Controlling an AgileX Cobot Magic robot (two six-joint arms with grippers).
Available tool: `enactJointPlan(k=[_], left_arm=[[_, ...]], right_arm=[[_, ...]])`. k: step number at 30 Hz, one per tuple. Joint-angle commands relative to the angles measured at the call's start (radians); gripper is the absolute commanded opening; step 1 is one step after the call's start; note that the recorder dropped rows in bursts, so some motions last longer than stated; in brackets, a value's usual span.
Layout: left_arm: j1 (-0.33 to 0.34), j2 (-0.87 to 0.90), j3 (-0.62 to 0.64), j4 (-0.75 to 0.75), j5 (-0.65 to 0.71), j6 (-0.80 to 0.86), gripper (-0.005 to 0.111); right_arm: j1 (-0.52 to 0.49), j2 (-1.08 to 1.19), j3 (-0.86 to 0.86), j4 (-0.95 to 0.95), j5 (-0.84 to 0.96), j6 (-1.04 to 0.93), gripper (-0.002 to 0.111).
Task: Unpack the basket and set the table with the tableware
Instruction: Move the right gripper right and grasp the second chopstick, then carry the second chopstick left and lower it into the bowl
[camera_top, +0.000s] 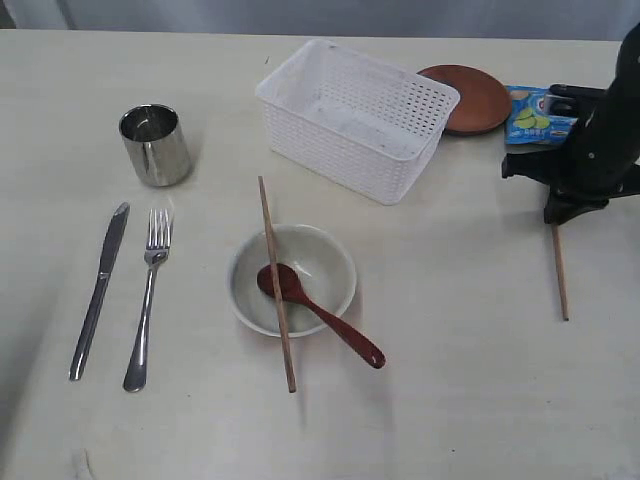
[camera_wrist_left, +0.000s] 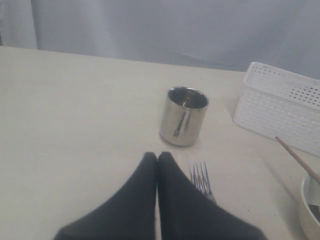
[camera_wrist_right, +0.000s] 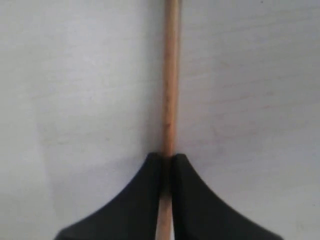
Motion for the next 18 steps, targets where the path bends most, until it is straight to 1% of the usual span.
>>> enactJointPlan(k=[1,5,8,13,18], left_arm=[[0.001,-0.004,0.003,-0.003,-0.009,0.001,0.000],[0.001,-0.004,0.003,-0.003,-0.009,0.001,0.000],[0.001,-0.004,0.003,-0.003,-0.009,0.001,0.000],[0.001,-0.004,0.003,-0.003,-0.009,0.001,0.000],[0.001,-0.004,0.003,-0.003,-0.009,0.001,0.000]], right_arm=[[0.001,-0.017,0.009,0.026,0.029,-0.018,-0.001],[0.048,-0.125,0.009,0.061,0.037,-0.026,-0.001],[0.117,-0.230,0.009,0.064,0.042,-0.022,-0.001],[0.290,-0.402,0.009,0.174,0.065,-0.035,-0.001],[0.461,-0.448,-0.007,0.308,0.085,-0.053,-0.001]])
